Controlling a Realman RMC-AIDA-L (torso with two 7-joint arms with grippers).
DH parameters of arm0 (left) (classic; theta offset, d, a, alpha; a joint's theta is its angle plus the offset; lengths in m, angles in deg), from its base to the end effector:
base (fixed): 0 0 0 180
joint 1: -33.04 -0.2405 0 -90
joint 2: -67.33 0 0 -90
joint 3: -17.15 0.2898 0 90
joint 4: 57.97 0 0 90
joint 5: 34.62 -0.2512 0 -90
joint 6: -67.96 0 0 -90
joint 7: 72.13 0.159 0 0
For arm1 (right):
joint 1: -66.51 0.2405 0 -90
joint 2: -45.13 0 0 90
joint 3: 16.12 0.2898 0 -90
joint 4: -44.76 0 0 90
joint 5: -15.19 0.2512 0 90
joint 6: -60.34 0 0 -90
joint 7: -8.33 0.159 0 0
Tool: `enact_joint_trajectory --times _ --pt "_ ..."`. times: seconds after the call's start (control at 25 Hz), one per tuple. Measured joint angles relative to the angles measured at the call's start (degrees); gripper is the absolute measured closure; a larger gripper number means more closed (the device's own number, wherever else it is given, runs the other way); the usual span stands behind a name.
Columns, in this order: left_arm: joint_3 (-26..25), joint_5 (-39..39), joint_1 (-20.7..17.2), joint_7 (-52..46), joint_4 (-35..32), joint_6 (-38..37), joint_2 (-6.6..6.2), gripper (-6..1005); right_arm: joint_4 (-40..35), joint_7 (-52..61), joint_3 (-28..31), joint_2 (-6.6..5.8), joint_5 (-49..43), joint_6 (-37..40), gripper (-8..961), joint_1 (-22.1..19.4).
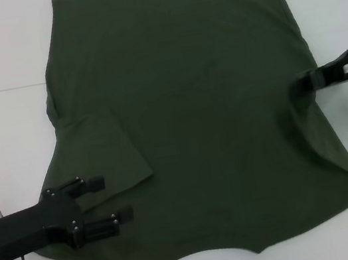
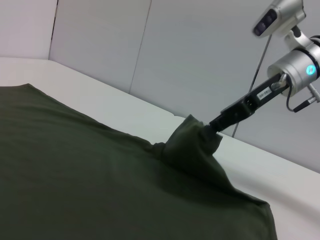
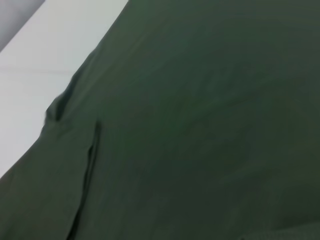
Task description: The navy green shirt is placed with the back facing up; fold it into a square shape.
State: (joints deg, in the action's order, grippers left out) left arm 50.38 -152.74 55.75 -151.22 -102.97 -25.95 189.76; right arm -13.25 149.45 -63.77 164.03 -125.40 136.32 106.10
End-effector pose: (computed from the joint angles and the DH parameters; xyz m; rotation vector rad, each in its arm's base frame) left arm -0.3397 0.3386 -0.0164 -2.6417 -0.7102 -0.7073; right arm 0.2581 0.4741 0.0217 -2.2894 1.3557 0.1788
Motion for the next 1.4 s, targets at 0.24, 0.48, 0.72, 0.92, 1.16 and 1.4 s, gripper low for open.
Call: enact_joint_trajectory --times 0.24,0.48,0.72,0.92,1.16,1.4 --pt "0.0 0.0 -0.1 0.0 0.0 0.0 0.0 74 5.6 0.1 -4.2 0.55 -0.7 -3.2 932 2.6" --pt "0.0 0.0 -0.1 0.0 0.0 -0.1 0.06 74 9.4 -0.1 -5.7 0.61 -0.4 -5.4 925 3.4" --pt "0.2 -0.3 -0.1 0.0 0.1 -0.1 0.28 75 12.0 -3.0 -4.8 0.64 5.9 -6.0 848 3.2" --pt "0.1 -0.2 -0.1 0.0 0.3 0.0 0.23 75 14.8 -7.4 -2.1 -0.23 15.3 -5.8 619 0.4" --pt "0.0 -0.1 -0.1 0.0 0.4 0.4 0.35 75 21.2 -16.9 7.0 -0.58 27.4 -3.8 258 -7.1" --pt "-1.9 0.0 0.5 0.0 0.4 0.5 0.55 75 32.0 -26.2 14.8 -1.52 38.0 -1.7 132 -13.7"
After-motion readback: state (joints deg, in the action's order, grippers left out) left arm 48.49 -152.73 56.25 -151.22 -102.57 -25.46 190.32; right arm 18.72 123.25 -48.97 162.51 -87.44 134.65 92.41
